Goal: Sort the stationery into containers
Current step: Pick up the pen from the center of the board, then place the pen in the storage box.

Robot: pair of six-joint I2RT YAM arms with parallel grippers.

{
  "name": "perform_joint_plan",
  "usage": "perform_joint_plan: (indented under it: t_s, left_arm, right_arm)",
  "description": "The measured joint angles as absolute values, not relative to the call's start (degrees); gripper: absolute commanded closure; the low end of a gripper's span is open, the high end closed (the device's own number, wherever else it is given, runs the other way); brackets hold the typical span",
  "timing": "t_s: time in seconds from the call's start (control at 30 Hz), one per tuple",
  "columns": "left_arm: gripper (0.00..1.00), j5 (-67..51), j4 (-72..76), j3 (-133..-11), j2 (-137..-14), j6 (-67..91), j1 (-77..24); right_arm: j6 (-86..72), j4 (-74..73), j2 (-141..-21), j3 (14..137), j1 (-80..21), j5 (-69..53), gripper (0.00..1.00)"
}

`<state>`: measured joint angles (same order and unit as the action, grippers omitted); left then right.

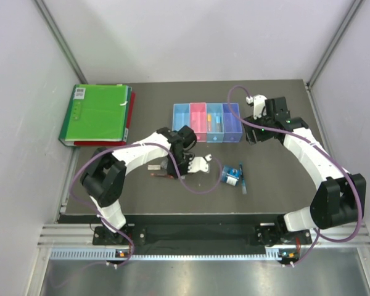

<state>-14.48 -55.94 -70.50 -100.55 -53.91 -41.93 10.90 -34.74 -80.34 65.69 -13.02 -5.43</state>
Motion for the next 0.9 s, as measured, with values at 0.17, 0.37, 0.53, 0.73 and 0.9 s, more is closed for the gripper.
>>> perform_joint_plan:
  t_s: [0.17,0.37,0.53,0.73,0.9]
  left_arm:
    - [1.00,-15.5,-57.1,-78.4,-100.6,-51.4,-41.9]
    - [1.00,-15.6,-56.1,-86.6,-100.6,-44.8,-41.2]
    - [1.00,-14.9,-48.3,-90.1,-100.6,-35.4,-37.9]
    - [1.00,-9.2,-37.2,-91.0,-101.1,-23.1,-34.4]
    - [1.00,-4.3,-30.2,-93.8,-103.9,-13.9,-32.9]
  right_arm:
    - [10.9,-34.7,-80.3,65.7,-13.1,-5.4,0.30]
    - [10.9,-34.7,-80.3,65.7,-13.4,-5.4,0.30]
    - [10.9,-34.8,-80.3,65.7,-13.4,-4.7,0.30]
    - [10.7,-34.7,-80.2,65.7,-13.4,-1.5,0.30]
    - [10.4,-33.8,-79.2,65.7,-13.4,2.1,0.30]
